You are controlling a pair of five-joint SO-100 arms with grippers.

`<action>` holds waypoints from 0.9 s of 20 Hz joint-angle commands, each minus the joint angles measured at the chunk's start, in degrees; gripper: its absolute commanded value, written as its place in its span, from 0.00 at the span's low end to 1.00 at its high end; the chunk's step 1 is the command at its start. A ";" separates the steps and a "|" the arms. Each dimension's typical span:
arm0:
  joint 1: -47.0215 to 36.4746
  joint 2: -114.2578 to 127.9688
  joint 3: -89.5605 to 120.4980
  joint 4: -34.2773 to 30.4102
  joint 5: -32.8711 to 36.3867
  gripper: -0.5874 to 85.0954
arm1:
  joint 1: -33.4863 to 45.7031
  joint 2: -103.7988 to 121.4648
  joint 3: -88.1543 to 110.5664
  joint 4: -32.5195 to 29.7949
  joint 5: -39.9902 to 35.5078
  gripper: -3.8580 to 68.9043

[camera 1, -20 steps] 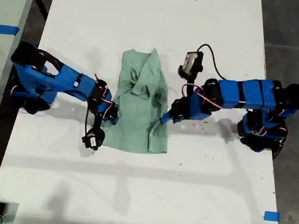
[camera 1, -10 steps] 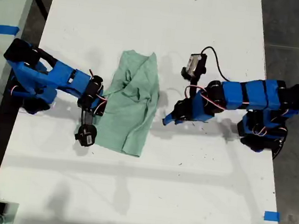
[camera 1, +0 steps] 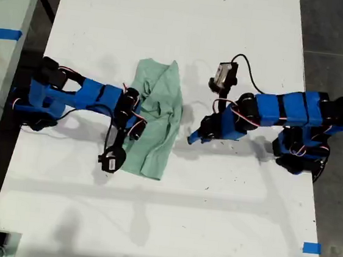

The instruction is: Fold tshirt

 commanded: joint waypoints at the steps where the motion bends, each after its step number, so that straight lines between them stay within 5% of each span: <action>1: -1.14 -6.06 -9.05 -1.23 1.41 0.02 | -0.88 4.83 0.00 -1.23 1.41 0.24; 2: -1.41 -8.00 -9.32 -2.37 1.49 0.10 | -0.97 5.10 0.35 -1.23 1.67 0.24; 3: -1.76 -9.58 -9.76 -2.81 1.76 0.30 | -0.97 5.36 0.62 -1.23 1.76 0.24; 5: -2.46 -10.99 -9.84 -2.55 1.76 0.35 | -1.14 5.80 1.14 -1.32 2.02 0.24; 9: -3.60 -10.63 -9.84 -1.93 3.08 0.36 | -1.32 6.68 2.29 -1.76 2.46 0.24; 13: -1.85 -1.85 -8.96 5.98 2.99 0.25 | -1.41 8.35 4.31 -1.85 3.08 0.24; 18: 1.41 7.29 -3.87 14.24 -0.26 0.30 | -2.29 8.09 3.78 -2.90 4.48 0.26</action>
